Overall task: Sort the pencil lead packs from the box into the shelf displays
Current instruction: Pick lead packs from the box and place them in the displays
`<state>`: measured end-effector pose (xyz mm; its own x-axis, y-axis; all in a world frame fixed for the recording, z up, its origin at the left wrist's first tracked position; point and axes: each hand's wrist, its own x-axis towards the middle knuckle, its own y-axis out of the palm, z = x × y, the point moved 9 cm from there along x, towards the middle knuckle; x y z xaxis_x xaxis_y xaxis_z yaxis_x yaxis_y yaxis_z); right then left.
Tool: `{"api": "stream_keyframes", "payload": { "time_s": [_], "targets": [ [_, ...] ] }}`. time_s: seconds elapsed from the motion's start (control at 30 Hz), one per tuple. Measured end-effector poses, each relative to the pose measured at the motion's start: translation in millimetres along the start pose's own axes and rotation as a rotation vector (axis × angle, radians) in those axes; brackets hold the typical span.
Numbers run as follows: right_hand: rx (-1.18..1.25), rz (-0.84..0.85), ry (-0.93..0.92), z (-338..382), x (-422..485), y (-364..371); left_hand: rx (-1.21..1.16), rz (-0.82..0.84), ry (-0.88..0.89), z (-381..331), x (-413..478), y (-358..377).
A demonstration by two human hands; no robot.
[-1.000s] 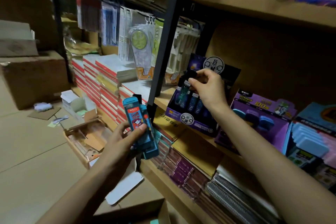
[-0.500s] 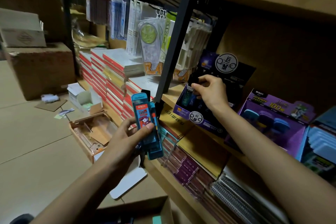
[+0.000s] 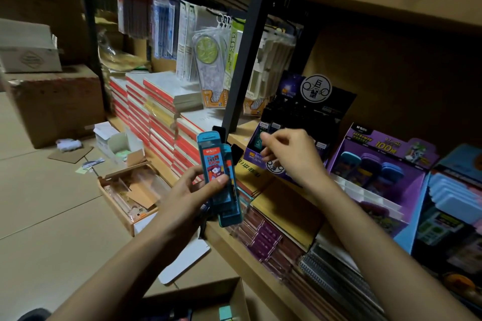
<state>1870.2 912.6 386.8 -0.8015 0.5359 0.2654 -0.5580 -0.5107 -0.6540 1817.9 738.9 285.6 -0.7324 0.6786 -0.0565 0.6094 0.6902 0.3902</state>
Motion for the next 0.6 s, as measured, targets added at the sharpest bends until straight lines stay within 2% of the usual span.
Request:
{"api": "stream_keyframes", "payload": {
  "time_s": [0.07,0.17,0.23,0.4,0.6],
  "targets": [
    [0.306,0.116,0.073,-0.6,-27.9,16.6,-0.008,0.033,-0.013,1.9,-1.4,7.7],
    [0.550,0.251,0.202,-8.7,-55.5,39.4,-0.033,0.095,-0.047,7.3,-4.6,25.3],
    [0.703,0.259,0.275,-15.6,-65.0,43.2,-0.081,0.140,-0.080,11.6,-8.1,40.0],
    [0.927,0.129,0.351,-35.1,-70.3,21.2,-0.134,0.210,-0.106,22.6,-15.5,66.4],
    [0.825,-0.083,0.361,-66.3,-60.4,-24.4,-0.092,0.215,-0.111,34.5,-17.1,73.3]
  ]
}}
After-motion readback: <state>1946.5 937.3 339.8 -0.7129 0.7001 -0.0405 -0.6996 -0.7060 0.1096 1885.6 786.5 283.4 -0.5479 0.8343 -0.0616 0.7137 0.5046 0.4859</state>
